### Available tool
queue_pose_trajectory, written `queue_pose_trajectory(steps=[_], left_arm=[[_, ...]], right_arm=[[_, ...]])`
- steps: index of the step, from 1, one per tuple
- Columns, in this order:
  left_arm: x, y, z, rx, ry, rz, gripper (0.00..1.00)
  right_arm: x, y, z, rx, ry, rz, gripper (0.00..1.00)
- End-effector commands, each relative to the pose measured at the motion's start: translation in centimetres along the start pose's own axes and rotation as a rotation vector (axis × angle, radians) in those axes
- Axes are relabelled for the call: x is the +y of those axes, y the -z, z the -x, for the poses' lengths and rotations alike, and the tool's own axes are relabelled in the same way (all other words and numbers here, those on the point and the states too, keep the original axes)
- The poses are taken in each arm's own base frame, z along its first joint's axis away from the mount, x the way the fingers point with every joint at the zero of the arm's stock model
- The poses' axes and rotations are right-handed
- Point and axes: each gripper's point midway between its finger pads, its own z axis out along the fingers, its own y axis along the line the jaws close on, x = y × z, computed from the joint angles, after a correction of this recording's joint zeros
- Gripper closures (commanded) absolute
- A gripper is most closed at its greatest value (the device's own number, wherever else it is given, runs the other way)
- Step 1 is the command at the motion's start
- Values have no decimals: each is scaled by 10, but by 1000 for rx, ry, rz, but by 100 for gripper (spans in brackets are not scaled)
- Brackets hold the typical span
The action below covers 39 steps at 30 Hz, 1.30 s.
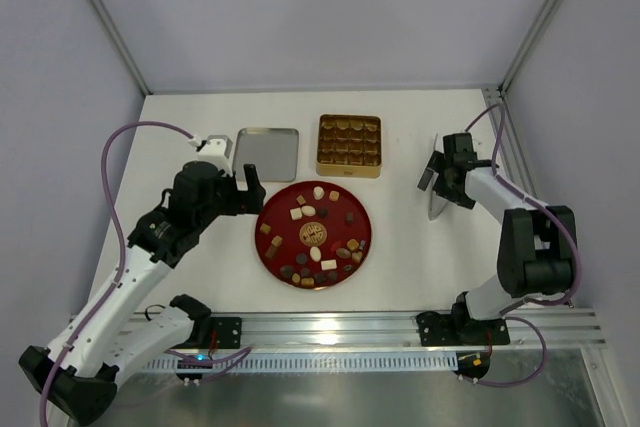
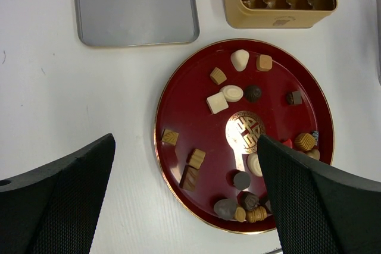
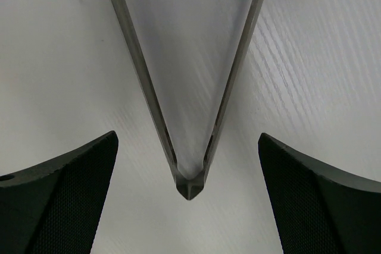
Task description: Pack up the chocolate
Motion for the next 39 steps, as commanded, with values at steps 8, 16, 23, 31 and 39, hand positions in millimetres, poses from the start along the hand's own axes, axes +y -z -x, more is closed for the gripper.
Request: queue_pose_trajectory(steps=[8, 16, 23, 31, 39], left_arm=[[-6, 6, 19, -64, 5, -21, 0], [-5, 4, 17, -54, 3, -18, 0], [-6, 2, 15, -44, 4, -18, 0], [-5, 2, 15, -44, 3, -14, 0], [-5, 0, 14, -38, 3, -12, 0]], right_arm=[[13, -43, 46, -29, 19, -14, 0], [16, -54, 39, -7, 46, 22, 2], [21, -59, 36, 30, 68, 42, 19], [21, -64, 34, 53, 81, 32, 33], [18, -44, 44, 5, 80, 39, 45]])
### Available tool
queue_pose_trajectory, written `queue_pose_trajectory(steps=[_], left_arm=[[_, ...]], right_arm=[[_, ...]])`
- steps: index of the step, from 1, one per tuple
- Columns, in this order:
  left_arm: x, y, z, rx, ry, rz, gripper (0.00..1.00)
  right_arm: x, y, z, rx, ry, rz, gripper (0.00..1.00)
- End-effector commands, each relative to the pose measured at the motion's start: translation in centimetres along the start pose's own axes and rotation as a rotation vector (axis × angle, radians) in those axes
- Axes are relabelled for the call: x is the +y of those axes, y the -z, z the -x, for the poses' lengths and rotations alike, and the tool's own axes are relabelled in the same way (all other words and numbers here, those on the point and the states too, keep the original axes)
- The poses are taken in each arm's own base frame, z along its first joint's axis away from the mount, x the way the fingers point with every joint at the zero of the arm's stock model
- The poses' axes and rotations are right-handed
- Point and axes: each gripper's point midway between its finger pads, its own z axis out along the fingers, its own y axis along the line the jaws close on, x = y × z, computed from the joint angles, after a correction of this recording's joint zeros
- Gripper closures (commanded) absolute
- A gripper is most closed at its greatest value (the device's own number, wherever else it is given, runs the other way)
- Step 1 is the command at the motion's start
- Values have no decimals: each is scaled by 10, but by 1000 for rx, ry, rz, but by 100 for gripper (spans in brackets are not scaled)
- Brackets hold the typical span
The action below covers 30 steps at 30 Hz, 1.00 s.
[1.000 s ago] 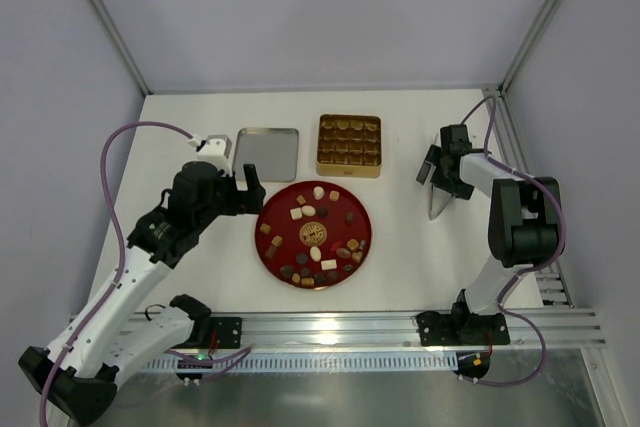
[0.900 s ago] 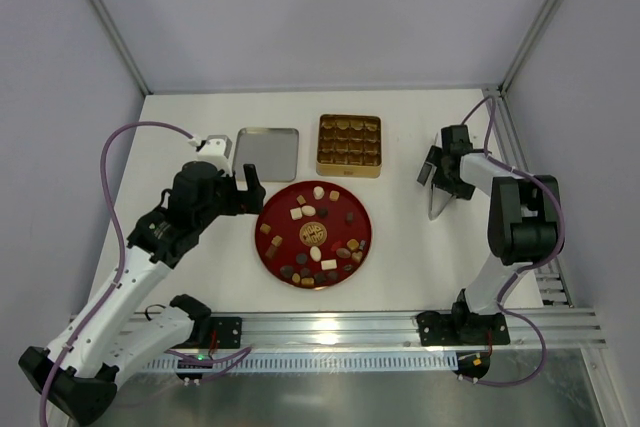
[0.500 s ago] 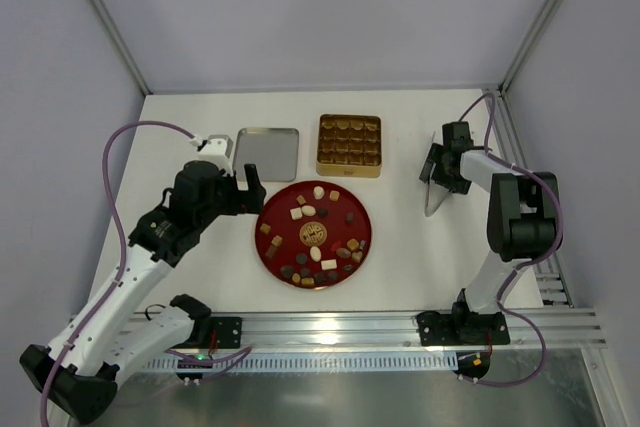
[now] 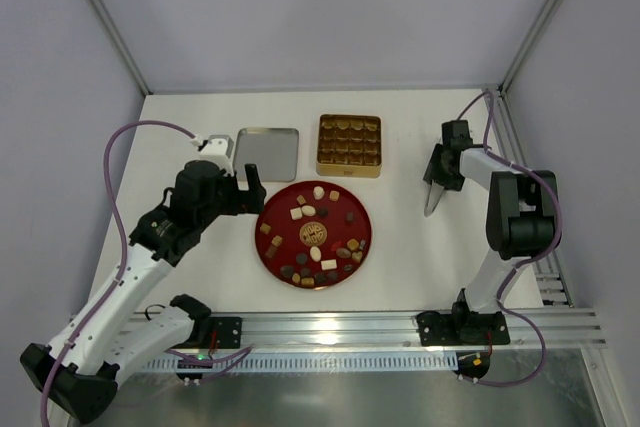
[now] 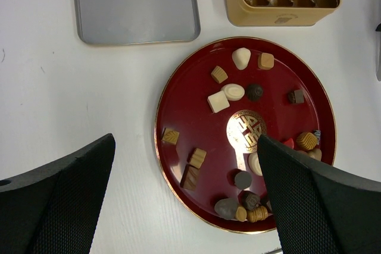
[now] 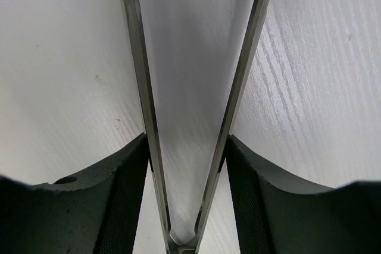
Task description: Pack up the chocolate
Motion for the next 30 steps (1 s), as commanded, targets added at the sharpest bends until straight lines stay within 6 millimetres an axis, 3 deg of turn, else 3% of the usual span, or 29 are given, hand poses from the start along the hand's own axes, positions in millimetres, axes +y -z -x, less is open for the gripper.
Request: queue_pose_trajectory(steps=[1, 10, 19, 30], left_arm=[[-5, 2, 15, -44, 5, -14, 0], [-4, 2, 15, -45, 7, -10, 0], [-5, 0, 14, -38, 8, -9, 0], [-4, -1, 13, -33, 8, -4, 0]], right_arm=[[2, 26, 19, -66, -4, 24, 45], [17, 80, 31, -143, 8, 97, 47], [32, 127, 29, -187, 48, 169, 47], [49, 172, 6, -204, 98, 270, 51]])
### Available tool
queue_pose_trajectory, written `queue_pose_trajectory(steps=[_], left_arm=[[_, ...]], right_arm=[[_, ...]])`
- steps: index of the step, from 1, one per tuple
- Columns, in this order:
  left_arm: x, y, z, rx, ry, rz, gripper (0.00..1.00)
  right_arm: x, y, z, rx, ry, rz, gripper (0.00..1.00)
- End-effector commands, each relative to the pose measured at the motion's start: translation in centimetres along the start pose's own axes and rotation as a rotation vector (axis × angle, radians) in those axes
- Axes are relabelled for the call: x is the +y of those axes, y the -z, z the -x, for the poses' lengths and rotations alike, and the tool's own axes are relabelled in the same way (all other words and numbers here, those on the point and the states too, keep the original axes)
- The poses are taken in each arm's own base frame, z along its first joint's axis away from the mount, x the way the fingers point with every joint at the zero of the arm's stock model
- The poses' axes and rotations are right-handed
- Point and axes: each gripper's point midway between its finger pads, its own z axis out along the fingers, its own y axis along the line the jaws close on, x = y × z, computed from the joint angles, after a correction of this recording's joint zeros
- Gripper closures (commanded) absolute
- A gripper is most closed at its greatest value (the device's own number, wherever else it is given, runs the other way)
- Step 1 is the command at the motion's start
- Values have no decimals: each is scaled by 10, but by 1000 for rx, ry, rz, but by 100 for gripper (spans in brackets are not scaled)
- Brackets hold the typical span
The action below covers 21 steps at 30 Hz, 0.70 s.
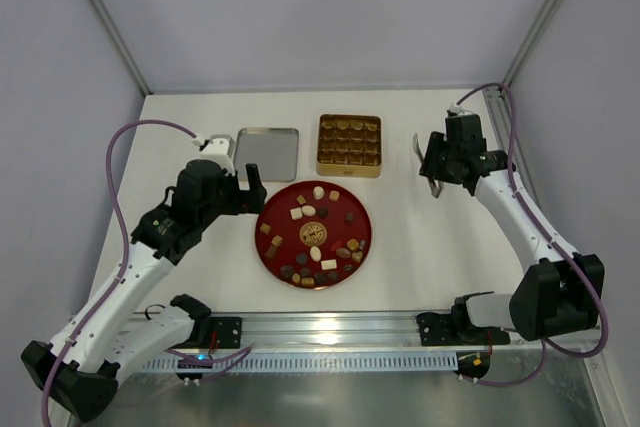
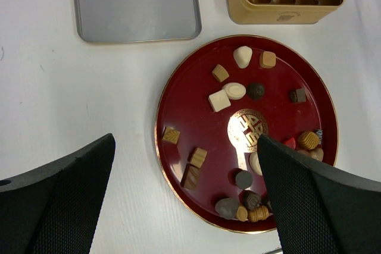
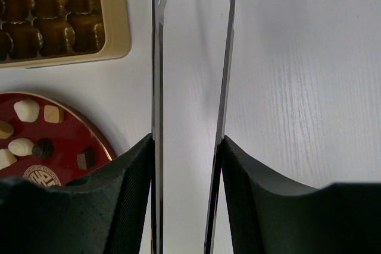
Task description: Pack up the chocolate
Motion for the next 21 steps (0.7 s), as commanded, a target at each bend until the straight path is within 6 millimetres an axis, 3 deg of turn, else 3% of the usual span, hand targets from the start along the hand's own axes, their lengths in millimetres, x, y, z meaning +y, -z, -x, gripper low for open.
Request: queue_pose_trajectory(steps=[1, 12, 21], left_arm=[[-4, 2, 15, -43, 10, -10, 0], [-3, 0, 14, -36, 9, 3, 0], [1, -2, 12, -32, 9, 22, 0]], right_arm=[[14, 23, -1, -26, 20, 56, 51], [37, 69, -11, -57, 58, 175, 51], [58, 87, -29, -31, 116, 240, 53]])
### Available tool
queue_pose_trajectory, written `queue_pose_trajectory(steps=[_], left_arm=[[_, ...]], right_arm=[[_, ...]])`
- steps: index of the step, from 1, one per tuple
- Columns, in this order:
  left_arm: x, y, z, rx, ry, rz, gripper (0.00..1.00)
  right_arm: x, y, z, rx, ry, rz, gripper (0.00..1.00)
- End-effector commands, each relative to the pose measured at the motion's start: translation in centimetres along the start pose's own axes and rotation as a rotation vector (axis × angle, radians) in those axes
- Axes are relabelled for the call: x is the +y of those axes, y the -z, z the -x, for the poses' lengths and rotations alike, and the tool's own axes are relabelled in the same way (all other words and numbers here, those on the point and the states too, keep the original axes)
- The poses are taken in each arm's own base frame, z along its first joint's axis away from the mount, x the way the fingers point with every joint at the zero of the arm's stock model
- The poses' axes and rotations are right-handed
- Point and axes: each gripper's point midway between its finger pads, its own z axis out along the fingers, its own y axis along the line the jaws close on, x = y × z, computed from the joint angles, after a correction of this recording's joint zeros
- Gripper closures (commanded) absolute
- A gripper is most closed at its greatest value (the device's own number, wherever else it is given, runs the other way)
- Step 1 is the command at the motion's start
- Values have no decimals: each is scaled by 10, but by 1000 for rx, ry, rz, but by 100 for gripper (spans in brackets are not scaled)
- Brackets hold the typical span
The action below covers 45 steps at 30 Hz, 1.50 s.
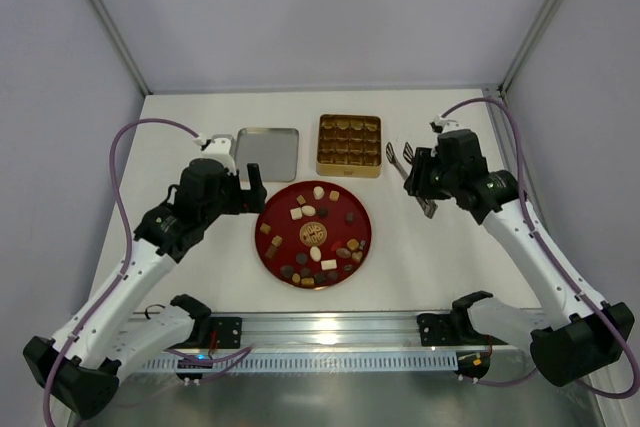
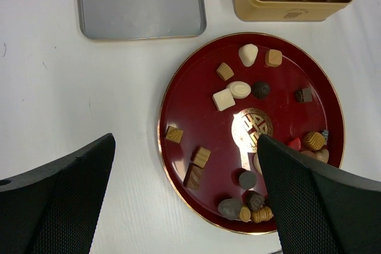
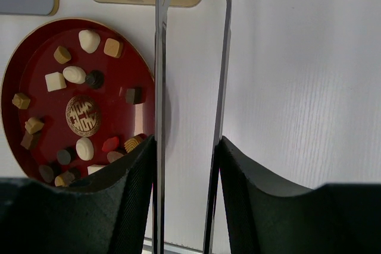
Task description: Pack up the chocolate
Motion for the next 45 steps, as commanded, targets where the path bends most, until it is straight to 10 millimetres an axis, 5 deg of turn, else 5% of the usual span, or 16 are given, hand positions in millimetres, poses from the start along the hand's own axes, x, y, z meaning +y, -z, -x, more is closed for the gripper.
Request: queue_pose_trajectory(steps=[1, 10, 21, 32, 45], left_arm=[[-1, 2, 15, -44, 13, 9, 0], [-1, 0, 13, -36, 13, 9, 0], [-1, -2, 11, -25, 11, 9, 0], [-5, -1, 11, -23, 14, -9, 0], [-6, 0, 12, -31, 19, -15, 0]], right_arm=[[15, 15, 0, -21, 10, 52, 53], [58, 27, -30, 55, 61, 171, 55], [79, 26, -59, 113, 90, 170, 55], [87, 8, -102, 214, 136, 135, 55], [92, -5, -124, 254, 141, 130, 55]])
